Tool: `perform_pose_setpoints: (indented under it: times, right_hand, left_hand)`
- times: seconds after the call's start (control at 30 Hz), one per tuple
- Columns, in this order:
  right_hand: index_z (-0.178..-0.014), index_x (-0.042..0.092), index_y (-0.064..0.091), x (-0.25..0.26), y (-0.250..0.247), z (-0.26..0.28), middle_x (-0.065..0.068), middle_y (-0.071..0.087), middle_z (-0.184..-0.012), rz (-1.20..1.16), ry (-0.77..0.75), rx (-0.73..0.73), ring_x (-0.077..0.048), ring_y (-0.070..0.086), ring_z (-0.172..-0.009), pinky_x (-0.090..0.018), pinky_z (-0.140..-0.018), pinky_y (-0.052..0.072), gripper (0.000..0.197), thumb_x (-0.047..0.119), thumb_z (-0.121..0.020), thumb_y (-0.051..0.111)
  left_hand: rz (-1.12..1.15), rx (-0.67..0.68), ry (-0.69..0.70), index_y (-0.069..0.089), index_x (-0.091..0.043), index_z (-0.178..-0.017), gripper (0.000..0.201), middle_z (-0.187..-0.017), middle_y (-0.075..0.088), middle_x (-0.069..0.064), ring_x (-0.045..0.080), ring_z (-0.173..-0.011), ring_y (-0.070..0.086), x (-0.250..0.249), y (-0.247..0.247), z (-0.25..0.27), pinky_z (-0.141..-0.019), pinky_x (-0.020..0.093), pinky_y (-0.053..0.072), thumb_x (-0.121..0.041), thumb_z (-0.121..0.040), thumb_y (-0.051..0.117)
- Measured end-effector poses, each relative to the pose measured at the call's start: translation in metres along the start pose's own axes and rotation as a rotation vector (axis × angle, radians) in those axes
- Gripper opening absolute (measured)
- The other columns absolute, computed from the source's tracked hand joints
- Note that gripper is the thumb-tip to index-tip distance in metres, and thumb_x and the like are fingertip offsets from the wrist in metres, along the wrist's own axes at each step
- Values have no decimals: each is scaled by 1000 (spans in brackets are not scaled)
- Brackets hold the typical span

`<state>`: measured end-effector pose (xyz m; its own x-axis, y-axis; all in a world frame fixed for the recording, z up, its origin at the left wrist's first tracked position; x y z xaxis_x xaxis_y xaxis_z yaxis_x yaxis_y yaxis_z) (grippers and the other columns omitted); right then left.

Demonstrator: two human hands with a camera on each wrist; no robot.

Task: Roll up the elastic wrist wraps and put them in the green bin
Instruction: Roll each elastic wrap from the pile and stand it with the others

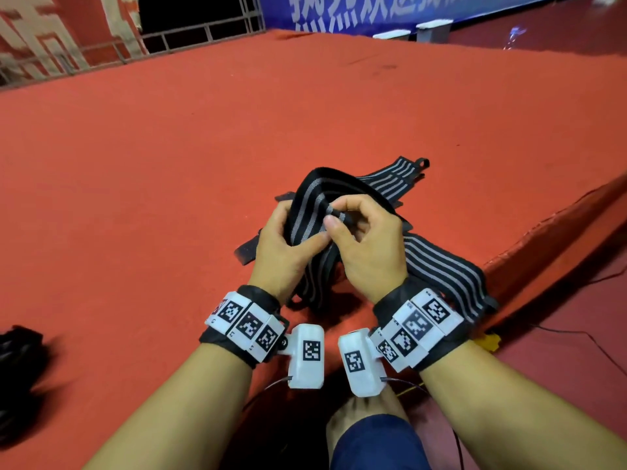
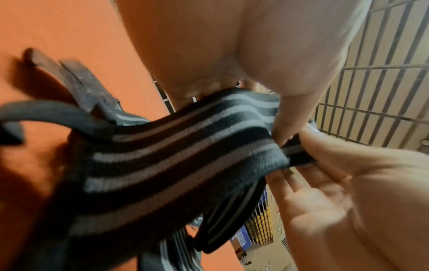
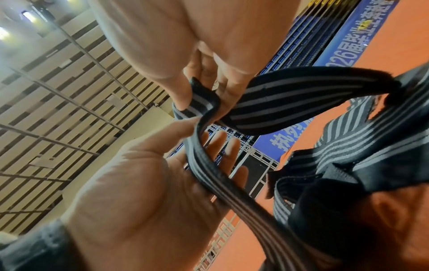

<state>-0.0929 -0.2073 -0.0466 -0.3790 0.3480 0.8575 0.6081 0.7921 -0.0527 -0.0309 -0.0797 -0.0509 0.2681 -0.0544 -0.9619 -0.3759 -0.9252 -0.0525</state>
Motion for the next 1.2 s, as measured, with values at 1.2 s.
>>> perform_pose_setpoints:
  times: [1.2]
  right_hand:
    - [-84, 11, 75, -32, 62, 62, -5, 76, -87, 140, 379, 101, -27, 70, -89, -44, -87, 56, 30, 39, -73, 75]
  left_hand:
    - [-133, -571, 64, 64, -16, -90, 30, -78, 67, -9, 4, -72, 62, -12, -141, 85, -70, 25, 52, 10, -78, 72]
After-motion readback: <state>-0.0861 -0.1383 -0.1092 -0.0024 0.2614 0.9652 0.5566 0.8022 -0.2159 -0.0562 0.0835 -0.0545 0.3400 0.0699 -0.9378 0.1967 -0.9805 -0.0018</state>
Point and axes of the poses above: each hand's wrist, its own z-axis away from the middle knuckle, its own y-axis out of the palm, x = y × z, the point moved 4 cm from there along -z, towards the middle knuckle
